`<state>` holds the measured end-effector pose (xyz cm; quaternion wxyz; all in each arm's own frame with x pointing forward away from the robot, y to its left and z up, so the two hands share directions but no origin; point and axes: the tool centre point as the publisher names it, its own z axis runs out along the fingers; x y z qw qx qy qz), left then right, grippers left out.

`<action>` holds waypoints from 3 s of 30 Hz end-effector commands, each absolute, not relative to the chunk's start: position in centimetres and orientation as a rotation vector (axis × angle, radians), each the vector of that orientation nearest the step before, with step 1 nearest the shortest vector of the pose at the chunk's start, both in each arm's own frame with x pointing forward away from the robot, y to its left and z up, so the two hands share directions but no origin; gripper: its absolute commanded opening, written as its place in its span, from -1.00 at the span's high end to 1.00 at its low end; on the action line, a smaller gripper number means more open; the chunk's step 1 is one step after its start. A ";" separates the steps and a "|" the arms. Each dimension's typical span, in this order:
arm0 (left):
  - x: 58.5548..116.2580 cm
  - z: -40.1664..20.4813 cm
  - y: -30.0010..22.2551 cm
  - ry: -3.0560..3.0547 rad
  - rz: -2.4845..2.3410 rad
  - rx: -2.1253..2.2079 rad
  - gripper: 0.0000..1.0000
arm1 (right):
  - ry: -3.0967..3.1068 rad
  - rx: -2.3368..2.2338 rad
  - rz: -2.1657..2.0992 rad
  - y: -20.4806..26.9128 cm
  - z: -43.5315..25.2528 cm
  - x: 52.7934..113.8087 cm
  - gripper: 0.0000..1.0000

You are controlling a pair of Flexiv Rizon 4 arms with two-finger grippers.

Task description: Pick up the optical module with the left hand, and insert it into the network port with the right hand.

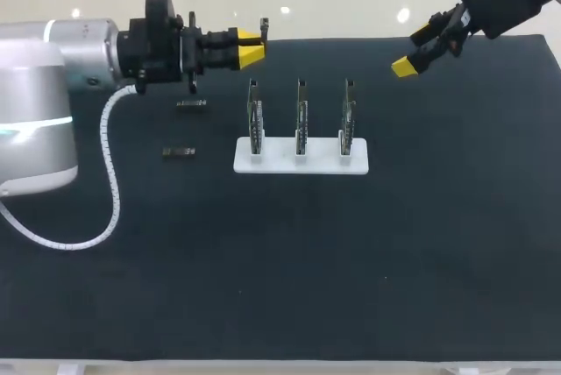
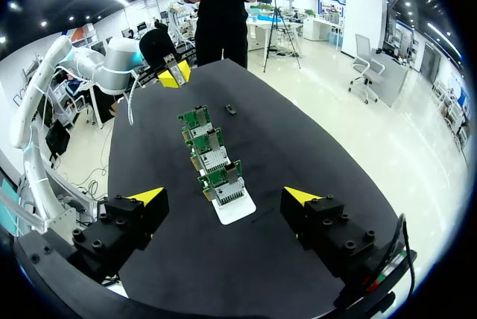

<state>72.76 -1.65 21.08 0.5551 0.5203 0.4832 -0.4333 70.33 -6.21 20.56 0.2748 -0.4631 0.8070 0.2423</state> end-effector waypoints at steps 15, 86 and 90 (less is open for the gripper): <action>72.6 21.0 -1.7 1.142 -1.016 1.223 1.00 | 1.973 -1.523 0.654 1.9 23.9 73.1 -1.00; 72.6 21.0 -1.7 1.142 -1.016 1.223 1.00 | 1.833 -1.595 0.617 13.4 24.8 72.0 -0.69; 72.6 21.0 -1.7 1.142 -1.016 1.223 1.00 | 1.832 -1.596 0.609 13.6 24.8 72.0 0.07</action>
